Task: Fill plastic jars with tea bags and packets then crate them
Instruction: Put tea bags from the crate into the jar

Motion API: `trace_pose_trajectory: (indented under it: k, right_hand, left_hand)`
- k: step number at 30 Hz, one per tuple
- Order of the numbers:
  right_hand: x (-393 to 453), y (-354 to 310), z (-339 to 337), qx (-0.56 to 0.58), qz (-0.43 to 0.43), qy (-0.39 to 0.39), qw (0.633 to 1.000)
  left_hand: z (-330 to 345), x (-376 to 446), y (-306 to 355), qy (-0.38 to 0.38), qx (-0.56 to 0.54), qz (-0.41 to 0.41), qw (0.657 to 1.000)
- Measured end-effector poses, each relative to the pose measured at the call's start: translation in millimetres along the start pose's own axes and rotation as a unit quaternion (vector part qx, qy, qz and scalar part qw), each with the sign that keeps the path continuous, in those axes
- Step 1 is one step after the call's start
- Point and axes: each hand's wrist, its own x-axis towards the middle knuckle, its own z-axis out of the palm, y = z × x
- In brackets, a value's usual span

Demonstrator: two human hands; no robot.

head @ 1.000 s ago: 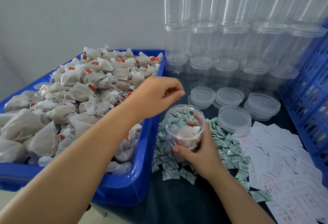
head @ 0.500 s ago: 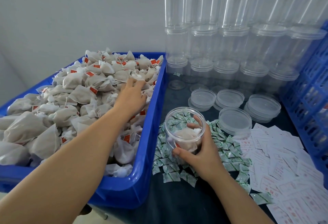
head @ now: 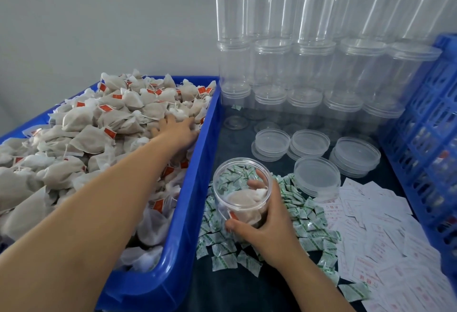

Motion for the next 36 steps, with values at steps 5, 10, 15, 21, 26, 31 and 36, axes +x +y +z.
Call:
trace_pose_trajectory:
  k: [5, 10, 15, 21, 26, 31, 36]
  right_hand:
    - [1.5, 2.2, -0.1, -0.005, 0.003, -0.005, 1.000]
    - [1.8, 1.7, 1.3, 0.005, 0.008, -0.007, 1.000]
    - [1.4, 0.4, 0.9, 0.009, 0.007, -0.007, 1.000]
    - [2.2, 0.1, 2.1, 0.012, 0.000, -0.005, 1.000]
    - [2.1, 1.1, 2.4, 0.011, 0.000, -0.003, 1.000]
    - [1.9, 1.9, 2.4, 0.019, 0.004, -0.004, 1.000]
    - [2.4, 2.4, 2.9, 0.023, -0.002, -0.004, 1.000]
  left_hand:
    - [4.5, 11.6, 0.9, 0.052, -0.001, -0.015, 0.999]
    - [0.2, 8.9, -10.3, 0.105, 0.000, 0.027, 0.994]
    - [-8.9, -5.1, -15.7, 0.123, -0.037, 0.056, 0.990]
    - [-18.2, -33.2, -20.3, 0.147, -0.107, 0.068, 0.981]
    - [-27.1, -51.0, -24.1, 0.177, -0.158, 0.104, 0.966]
    - [-46.8, -65.2, -15.3, 0.221, -0.257, 0.190, 0.921]
    - [-55.1, -89.4, -1.7, 0.210, -0.360, 0.248, 0.875]
